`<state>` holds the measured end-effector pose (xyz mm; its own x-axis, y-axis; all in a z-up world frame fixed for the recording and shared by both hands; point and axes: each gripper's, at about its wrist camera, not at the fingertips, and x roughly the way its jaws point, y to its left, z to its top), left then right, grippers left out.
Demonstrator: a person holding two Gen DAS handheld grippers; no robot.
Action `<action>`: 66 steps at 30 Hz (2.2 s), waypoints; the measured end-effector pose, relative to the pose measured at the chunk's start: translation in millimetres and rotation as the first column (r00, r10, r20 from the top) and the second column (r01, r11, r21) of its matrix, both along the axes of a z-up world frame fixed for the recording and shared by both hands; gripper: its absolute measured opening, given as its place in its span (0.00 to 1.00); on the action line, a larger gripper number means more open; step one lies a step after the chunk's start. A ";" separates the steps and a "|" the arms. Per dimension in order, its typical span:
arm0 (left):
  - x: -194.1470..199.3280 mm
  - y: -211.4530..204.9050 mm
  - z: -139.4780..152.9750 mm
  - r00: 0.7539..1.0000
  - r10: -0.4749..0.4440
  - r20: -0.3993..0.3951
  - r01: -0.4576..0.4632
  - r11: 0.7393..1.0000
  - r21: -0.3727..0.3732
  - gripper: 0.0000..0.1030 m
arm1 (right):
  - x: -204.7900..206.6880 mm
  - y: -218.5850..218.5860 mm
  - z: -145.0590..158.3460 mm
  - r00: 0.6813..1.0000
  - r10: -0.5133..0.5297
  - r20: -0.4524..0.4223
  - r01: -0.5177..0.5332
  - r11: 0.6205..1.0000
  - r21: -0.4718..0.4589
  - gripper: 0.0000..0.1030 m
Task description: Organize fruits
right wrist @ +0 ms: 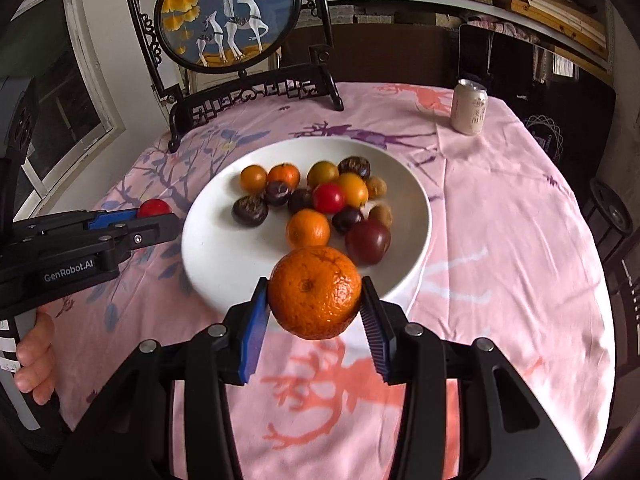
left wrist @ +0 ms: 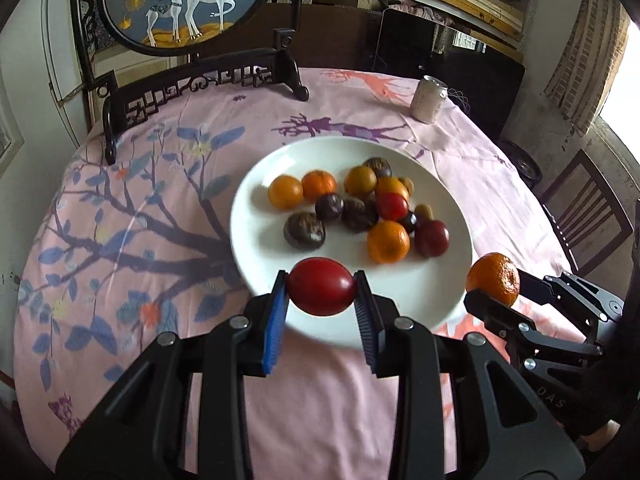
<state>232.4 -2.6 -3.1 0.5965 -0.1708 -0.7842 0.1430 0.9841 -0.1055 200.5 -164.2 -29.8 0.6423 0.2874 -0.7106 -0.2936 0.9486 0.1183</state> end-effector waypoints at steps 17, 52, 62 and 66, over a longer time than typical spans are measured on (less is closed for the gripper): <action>134.1 -43.3 -34.0 0.997 0.000 -0.074 0.004 0.999 0.049 0.42 | 115.3 -5.1 -28.8 0.995 -0.057 -0.081 0.052 0.996 -0.071 0.46; -161.2 -0.9 7.8 0.971 0.118 0.208 -0.150 0.978 0.147 0.98 | -108.0 -1.0 -6.5 0.981 -0.180 0.076 0.191 0.967 -0.170 0.99; -164.8 3.0 8.7 0.970 0.134 0.202 -0.163 0.978 0.132 0.98 | -114.6 0.9 -1.6 0.980 -0.181 0.087 0.193 0.968 -0.163 0.99; -163.4 5.2 8.0 0.970 0.146 0.195 -0.172 0.977 0.123 0.98 | -114.7 -0.6 -1.3 0.978 -0.189 0.087 0.201 0.966 -0.161 0.99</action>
<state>69.0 2.6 4.9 0.7431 0.0398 -0.6680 -0.0123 0.9989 0.0458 85.9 -164.9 -31.0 0.7239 0.0318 -0.6892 -0.1027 0.9928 -0.0621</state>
